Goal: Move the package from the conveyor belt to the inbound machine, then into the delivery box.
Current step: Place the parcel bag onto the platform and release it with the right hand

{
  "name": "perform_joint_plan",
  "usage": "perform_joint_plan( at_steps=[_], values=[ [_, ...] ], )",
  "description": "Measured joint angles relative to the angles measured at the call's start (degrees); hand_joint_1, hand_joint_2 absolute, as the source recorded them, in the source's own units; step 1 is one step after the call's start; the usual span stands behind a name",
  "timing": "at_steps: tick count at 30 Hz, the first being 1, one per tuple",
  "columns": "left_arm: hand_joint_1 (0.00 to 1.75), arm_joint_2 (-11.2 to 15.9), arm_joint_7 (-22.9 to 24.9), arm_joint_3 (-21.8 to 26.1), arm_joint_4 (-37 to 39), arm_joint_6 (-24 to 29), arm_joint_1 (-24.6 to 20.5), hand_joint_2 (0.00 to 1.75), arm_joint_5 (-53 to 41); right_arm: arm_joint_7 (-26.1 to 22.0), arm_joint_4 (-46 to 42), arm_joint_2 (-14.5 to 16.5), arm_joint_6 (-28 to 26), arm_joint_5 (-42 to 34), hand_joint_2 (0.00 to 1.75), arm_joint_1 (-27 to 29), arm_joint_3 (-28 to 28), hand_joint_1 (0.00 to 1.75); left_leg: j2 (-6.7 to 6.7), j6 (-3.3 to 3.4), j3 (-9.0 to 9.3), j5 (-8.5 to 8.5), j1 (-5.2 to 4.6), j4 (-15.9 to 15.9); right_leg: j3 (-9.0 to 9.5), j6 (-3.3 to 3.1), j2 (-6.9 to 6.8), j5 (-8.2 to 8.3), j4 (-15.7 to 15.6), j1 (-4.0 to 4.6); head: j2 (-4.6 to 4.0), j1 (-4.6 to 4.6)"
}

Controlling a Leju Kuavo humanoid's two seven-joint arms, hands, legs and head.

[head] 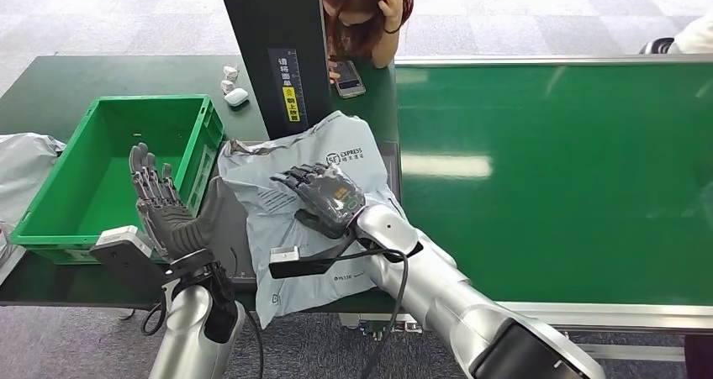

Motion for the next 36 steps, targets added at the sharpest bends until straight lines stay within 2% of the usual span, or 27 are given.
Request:
perform_joint_plan(
  at_steps=[6, 9, 13, 15, 19, 23, 31, 36],
  values=[
    [0.0, 0.1, 0.0, 0.3, 0.7, -0.3, 0.1, 1.75, 0.0, -5.2, -0.9, -0.5, -2.9, -8.6, 1.75, 1.3, -4.2, 0.0, 0.0, 0.0, 0.0, 0.0, 0.0, 0.0, 0.0, 0.0, 0.0, 0.0, 0.0, 0.0, 0.0, -0.01],
    [0.0, 0.2, 0.0, 0.6, 0.9, -1.1, 0.2, 1.75, 0.2, -8.9, -3.8, -1.2, -3.8, -14.9, 1.75, 3.5, -7.9, 0.0, -0.01, 0.0, -0.01, -0.01, 0.0, 0.0, 0.0, 0.0, -0.01, -0.01, 0.0, 0.0, 0.0, 0.0],
    [0.0, 0.2, 0.0, 0.7, 1.3, -2.1, 0.3, 1.75, 0.2, -11.6, -8.5, -2.3, -3.4, -20.2, 1.75, 6.5, -12.1, 0.0, -0.01, 0.01, -0.01, -0.02, 0.0, 0.0, -0.01, 0.0, -0.01, -0.01, 0.0, 0.0, 0.0, -0.01],
    [0.0, 0.2, 0.0, 0.7, 1.5, -2.8, 0.4, 1.75, -0.1, -13.2, -12.2, -3.1, -1.6, -24.5, 1.75, 8.7, -14.0, 0.0, -0.02, 0.02, -0.01, -0.03, 0.0, 0.0, -0.01, 0.0, -0.03, -0.02, 0.0, 0.0, 0.0, 0.0],
    [0.0, 0.7, 0.1, 0.7, 2.7, -6.5, 0.9, 1.75, -0.9, -14.1, -23.7, -5.6, 7.9, -36.6, 1.75, 15.0, -18.0, 0.0, -0.03, 0.04, -0.01, -0.04, -0.01, 0.0, 0.0, 0.02, -0.06, -0.04, 0.0, -0.01, 0.0, 0.0],
    [0.0, 1.5, 2.7, 0.2, 4.4, -11.1, 1.2, 1.75, -4.3, -14.2, -34.1, -8.1, 14.2, -43.9, 1.75, 20.7, -22.0, 0.0, -0.03, 0.03, -0.02, -0.11, -0.02, 0.0, -0.01, 0.03, -0.06, -0.06, -0.1, -0.02, 0.0, 0.0],
    [0.0, 3.2, 9.0, -4.0, 8.3, -18.0, 0.1, 1.75, -16.7, -14.5, -45.0, -10.2, 19.9, -46.4, 1.75, 26.5, -28.1, 0.0, 0.01, 0.04, -0.01, -0.12, -0.02, 0.0, -0.02, 0.03, 0.0, -0.06, 0.0, -0.02, 0.0, -0.01],
    [0.0, 3.9, 9.7, -5.8, 9.6, -18.7, -0.3, 1.75, -18.4, -14.7, -47.3, -10.6, 20.6, -46.7, 1.75, 27.5, -30.0, 0.0, 0.03, 0.04, 0.0, -0.12, -0.02, 0.0, -0.02, 0.03, 0.04, -0.06, 0.0, -0.02, 0.0, -0.01]
  ],
)
